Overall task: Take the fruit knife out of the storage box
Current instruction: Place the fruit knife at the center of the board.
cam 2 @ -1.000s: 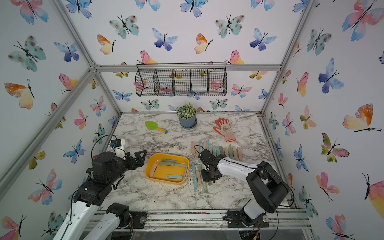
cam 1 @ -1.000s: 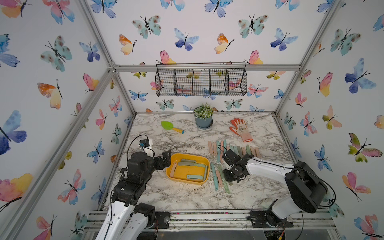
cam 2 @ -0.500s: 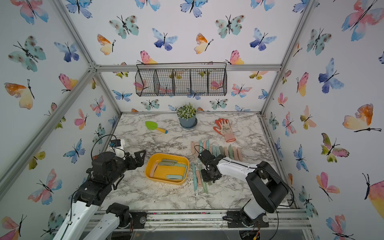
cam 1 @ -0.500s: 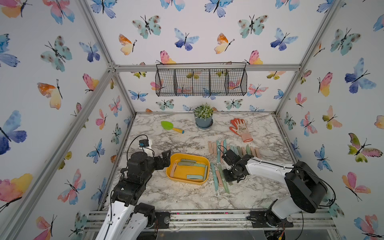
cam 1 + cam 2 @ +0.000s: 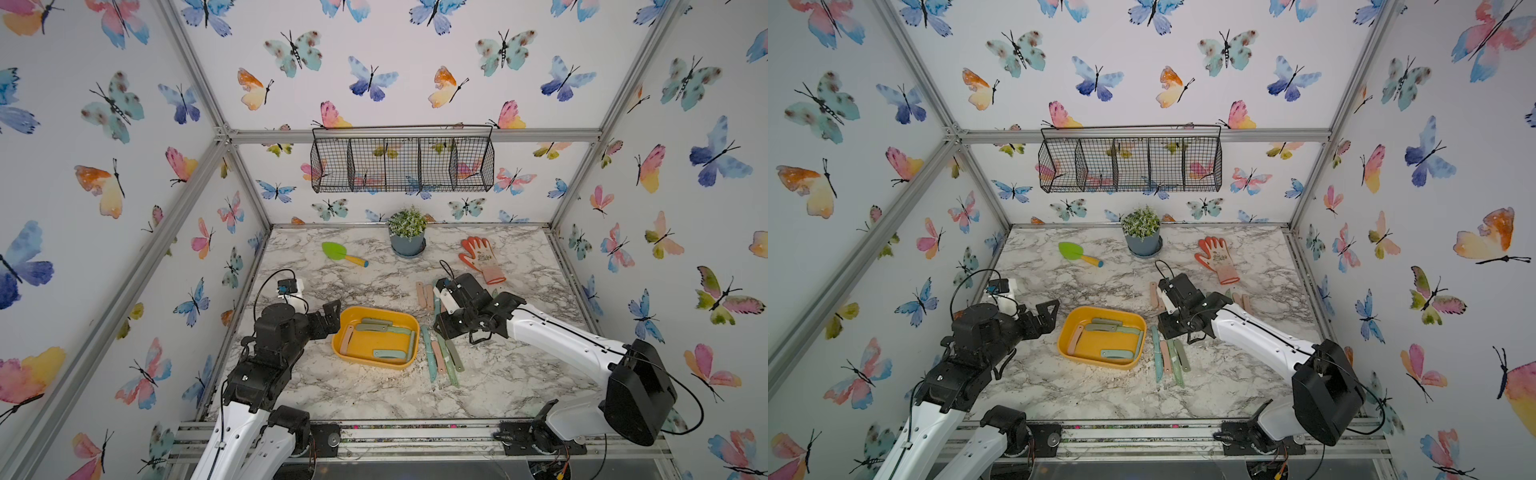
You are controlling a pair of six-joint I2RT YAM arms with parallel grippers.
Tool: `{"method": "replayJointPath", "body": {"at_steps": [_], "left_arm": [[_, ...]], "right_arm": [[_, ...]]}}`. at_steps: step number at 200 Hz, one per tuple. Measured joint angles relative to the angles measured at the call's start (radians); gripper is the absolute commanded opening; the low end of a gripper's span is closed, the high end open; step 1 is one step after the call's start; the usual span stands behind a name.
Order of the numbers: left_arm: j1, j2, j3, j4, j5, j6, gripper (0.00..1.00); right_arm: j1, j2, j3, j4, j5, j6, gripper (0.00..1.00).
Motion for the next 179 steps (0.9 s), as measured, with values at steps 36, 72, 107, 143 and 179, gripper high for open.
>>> {"method": "replayJointPath", "body": {"at_steps": [36,72,107,143,179], "left_arm": [[0.0,-0.004,0.0,-0.023,-0.124,-0.033,0.98],[0.011,-0.027,0.0,-0.051,-0.231,-0.066,0.98],[0.058,-0.052,0.0,-0.062,-0.283,-0.083,0.98],[0.08,-0.051,0.0,-0.066,-0.287,-0.085,0.98],[0.085,-0.053,0.0,-0.066,-0.287,-0.086,0.98]], "right_arm": [[0.084,0.18,0.212,0.014,-0.028,-0.183,0.46],[0.15,0.371,0.343,0.0,-0.032,-0.318,0.46],[0.172,0.502,0.448,-0.021,-0.027,-0.394,0.47],[0.195,0.613,0.57,-0.035,-0.014,-0.445,0.47],[0.227,0.735,0.696,-0.066,0.012,-0.47,0.47]]}}
